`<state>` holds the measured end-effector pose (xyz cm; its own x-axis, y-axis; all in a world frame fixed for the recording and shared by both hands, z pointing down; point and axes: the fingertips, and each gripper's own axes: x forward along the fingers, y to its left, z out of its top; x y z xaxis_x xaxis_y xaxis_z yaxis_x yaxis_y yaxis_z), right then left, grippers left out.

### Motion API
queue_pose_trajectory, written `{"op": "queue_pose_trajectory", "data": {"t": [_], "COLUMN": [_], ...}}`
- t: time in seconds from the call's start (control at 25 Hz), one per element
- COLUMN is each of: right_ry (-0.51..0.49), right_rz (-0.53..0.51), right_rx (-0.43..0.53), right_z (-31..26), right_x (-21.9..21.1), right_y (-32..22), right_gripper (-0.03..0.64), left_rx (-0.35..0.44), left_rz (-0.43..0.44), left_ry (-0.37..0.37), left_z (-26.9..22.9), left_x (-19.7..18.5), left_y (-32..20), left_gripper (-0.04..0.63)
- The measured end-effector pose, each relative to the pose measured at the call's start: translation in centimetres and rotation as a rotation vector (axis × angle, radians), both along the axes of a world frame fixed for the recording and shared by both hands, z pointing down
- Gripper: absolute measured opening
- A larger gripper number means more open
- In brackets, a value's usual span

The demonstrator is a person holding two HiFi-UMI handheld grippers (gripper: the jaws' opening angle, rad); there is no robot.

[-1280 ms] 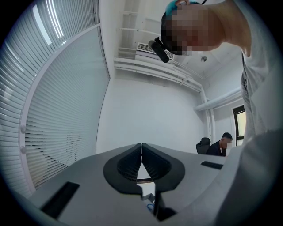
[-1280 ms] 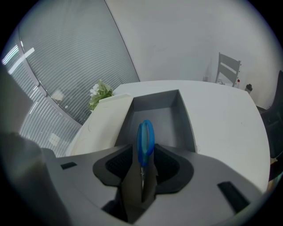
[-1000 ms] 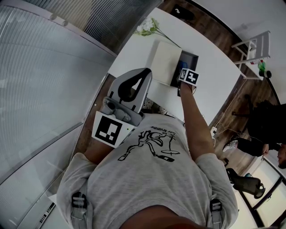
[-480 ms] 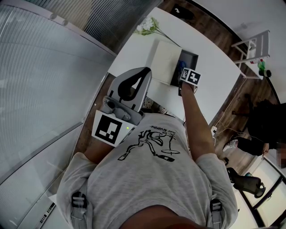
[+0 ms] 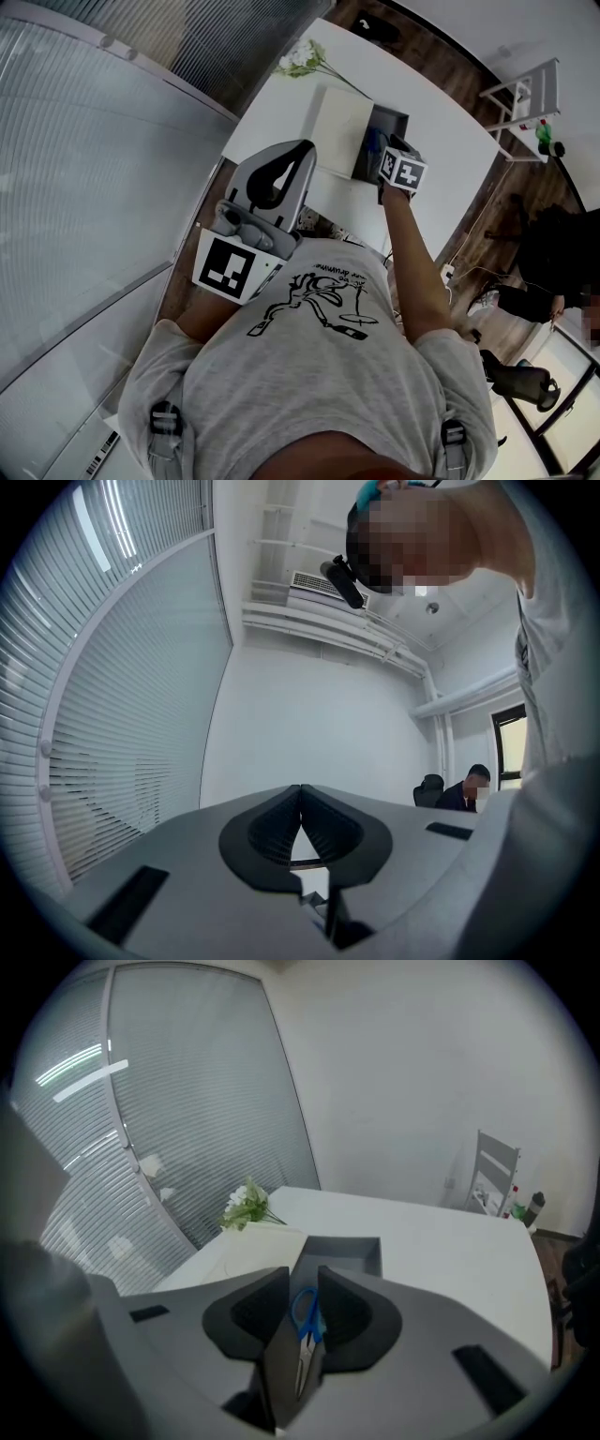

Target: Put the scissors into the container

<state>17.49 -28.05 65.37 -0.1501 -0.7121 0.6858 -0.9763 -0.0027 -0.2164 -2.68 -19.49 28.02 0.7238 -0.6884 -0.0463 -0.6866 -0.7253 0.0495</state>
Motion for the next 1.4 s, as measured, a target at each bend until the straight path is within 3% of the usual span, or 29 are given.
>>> {"op": "queue_pose_trajectory", "data": {"t": [0.4,1.4], "right_ry": [0.071,0.077], "right_rz": [-0.153,-0.287], "right_rx": [0.215,0.554], "right_z": [-7.7,-26.5], "right_x": [-1.8,-3.4], "right_y": [0.4,6.6], "right_gripper": [0.094,0.063], "left_rx": [-0.004,0.009], "left_rz": [0.012,0.030], "left_ry": [0.000,-0.003], "left_z": [0.2,-0.3], "left_x": [0.7,2.3], "left_y": [-0.2,0.0], "left_gripper": [0.020,0.020]}}
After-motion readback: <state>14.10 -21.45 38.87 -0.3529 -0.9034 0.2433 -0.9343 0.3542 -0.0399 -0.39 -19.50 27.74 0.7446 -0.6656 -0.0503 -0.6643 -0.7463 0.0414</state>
